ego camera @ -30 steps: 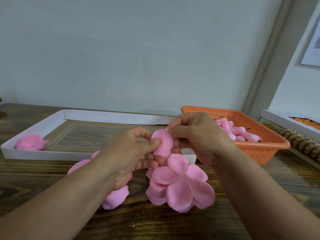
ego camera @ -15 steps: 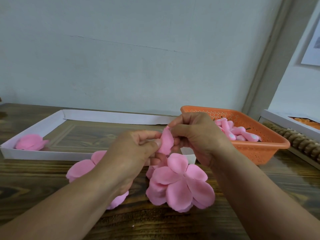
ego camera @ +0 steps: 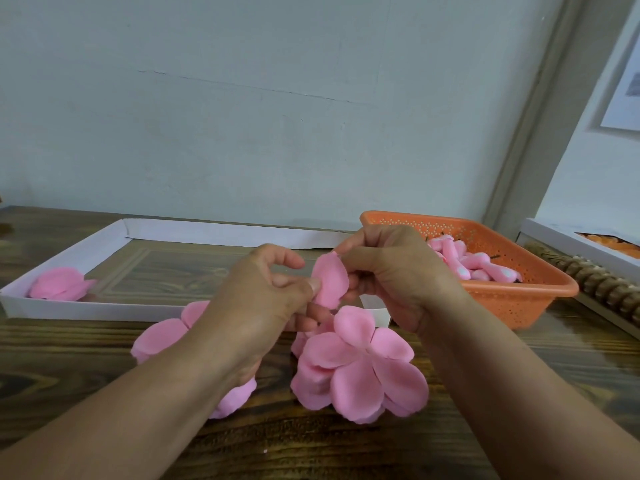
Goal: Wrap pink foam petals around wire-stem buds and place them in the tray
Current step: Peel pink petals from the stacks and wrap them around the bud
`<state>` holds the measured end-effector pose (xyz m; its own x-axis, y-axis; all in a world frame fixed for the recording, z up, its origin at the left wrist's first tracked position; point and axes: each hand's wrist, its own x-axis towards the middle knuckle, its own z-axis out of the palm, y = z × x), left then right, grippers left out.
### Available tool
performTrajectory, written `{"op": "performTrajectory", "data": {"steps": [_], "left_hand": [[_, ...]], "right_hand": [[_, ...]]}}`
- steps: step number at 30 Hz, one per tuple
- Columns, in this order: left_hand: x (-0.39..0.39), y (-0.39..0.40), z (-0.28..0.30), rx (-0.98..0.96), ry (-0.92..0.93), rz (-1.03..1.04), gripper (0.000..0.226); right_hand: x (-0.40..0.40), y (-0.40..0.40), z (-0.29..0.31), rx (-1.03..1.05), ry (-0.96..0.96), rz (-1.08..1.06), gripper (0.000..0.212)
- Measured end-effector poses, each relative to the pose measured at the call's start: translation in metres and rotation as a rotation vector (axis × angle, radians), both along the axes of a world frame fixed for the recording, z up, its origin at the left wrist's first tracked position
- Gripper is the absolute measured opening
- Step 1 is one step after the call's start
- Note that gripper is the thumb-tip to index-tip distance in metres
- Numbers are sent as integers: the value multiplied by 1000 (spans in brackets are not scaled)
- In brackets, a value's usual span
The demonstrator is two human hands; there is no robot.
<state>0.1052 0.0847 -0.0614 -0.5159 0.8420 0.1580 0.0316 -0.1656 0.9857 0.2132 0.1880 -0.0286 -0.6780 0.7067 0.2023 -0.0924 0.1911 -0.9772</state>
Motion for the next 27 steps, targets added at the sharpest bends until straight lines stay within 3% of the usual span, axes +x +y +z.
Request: {"op": "performTrajectory", "data": {"steps": [10,18,27], "left_hand": [[1,-2,6,-88,-168,-56,4],[-3,-3,5,-96,40,-38,13],[-6,4,-6,-33,144,104,17]], "right_hand": [[0,-4,1,14,-12,25,20],[-1,-5,0,54,-97,57,20],[-5,-8,-1,34,-40,18,18]]}}
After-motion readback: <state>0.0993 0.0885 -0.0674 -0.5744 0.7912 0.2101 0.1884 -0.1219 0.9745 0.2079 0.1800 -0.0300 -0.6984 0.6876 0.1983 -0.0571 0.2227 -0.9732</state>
